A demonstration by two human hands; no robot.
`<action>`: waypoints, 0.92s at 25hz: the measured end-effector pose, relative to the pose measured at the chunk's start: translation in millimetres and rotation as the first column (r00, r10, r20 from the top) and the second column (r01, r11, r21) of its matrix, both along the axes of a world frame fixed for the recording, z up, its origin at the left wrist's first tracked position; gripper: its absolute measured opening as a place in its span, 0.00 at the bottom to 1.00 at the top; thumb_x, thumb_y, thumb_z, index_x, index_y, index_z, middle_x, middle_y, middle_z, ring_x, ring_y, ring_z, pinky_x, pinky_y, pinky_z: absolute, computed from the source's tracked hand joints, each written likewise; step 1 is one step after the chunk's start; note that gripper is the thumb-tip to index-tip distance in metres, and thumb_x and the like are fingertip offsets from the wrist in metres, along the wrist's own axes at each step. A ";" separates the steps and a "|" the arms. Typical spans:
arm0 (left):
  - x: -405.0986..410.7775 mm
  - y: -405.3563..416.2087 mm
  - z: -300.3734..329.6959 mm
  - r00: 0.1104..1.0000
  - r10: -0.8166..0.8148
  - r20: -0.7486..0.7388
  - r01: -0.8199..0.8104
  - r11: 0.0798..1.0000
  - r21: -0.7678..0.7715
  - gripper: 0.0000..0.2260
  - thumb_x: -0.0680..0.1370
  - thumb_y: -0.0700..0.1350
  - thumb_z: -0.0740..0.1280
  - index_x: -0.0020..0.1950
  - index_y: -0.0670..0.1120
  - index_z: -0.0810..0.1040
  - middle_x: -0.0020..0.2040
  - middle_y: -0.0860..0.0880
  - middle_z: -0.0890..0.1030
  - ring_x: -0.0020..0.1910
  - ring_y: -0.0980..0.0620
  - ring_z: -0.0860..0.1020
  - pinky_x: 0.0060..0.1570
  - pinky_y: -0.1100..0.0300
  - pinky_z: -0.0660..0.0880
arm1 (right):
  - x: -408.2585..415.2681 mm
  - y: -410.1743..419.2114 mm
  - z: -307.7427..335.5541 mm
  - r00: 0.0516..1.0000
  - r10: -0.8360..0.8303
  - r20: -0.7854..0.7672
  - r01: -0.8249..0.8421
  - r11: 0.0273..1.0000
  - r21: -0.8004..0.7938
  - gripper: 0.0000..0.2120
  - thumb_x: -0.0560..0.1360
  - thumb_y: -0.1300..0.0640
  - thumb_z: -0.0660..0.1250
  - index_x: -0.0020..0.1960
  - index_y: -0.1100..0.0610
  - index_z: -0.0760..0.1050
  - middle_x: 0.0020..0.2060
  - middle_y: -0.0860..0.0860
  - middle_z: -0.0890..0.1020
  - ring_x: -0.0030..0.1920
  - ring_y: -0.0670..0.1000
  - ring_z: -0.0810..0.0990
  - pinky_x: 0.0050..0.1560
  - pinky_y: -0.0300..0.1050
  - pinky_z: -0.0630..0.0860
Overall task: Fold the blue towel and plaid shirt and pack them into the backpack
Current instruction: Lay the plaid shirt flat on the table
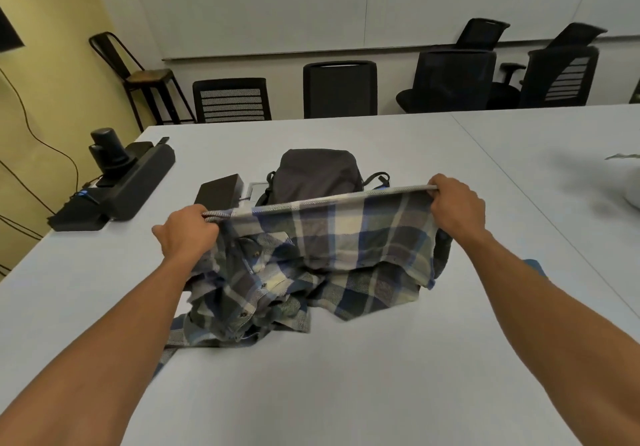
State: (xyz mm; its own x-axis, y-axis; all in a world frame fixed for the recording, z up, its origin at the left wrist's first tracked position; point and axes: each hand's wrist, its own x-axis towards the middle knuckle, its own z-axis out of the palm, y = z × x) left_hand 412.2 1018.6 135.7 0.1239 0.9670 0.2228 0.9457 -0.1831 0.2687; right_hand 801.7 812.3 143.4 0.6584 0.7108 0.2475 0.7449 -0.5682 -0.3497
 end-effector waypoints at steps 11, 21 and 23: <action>2.7 22.7 137.9 0.935 -0.027 0.354 -0.149 0.875 0.461 0.15 0.72 0.37 0.69 0.58 0.47 0.76 0.59 0.42 0.74 0.58 0.40 0.73 0.65 0.43 0.65 | 30.0 1.9 141.5 0.904 -0.017 0.426 -0.116 0.951 0.285 0.09 0.80 0.61 0.59 0.58 0.55 0.74 0.50 0.60 0.77 0.47 0.65 0.77 0.46 0.57 0.70; -29.5 -38.8 36.8 0.973 -0.230 -0.032 0.207 0.800 0.562 0.17 0.66 0.32 0.72 0.53 0.40 0.78 0.45 0.37 0.76 0.42 0.39 0.73 0.48 0.49 0.63 | 43.0 -62.1 32.5 0.923 0.010 0.386 -0.152 0.928 0.340 0.16 0.76 0.60 0.55 0.56 0.60 0.79 0.45 0.63 0.81 0.44 0.66 0.76 0.46 0.59 0.72; -33.3 -59.7 -11.7 0.955 -0.285 -0.081 0.288 0.832 0.474 0.20 0.60 0.31 0.76 0.50 0.40 0.79 0.40 0.39 0.76 0.37 0.39 0.74 0.43 0.49 0.64 | 39.6 -82.3 -16.2 0.968 0.019 0.251 -0.091 0.956 0.278 0.20 0.72 0.58 0.54 0.54 0.59 0.81 0.45 0.62 0.82 0.45 0.66 0.77 0.48 0.60 0.73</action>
State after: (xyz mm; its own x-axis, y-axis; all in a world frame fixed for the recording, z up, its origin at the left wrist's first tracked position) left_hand 378.9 958.9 124.1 0.3816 0.6635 0.6436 0.8325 -0.5493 0.0726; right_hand 841.3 730.0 127.2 0.5143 0.6199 0.5926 0.8547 -0.4271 -0.2950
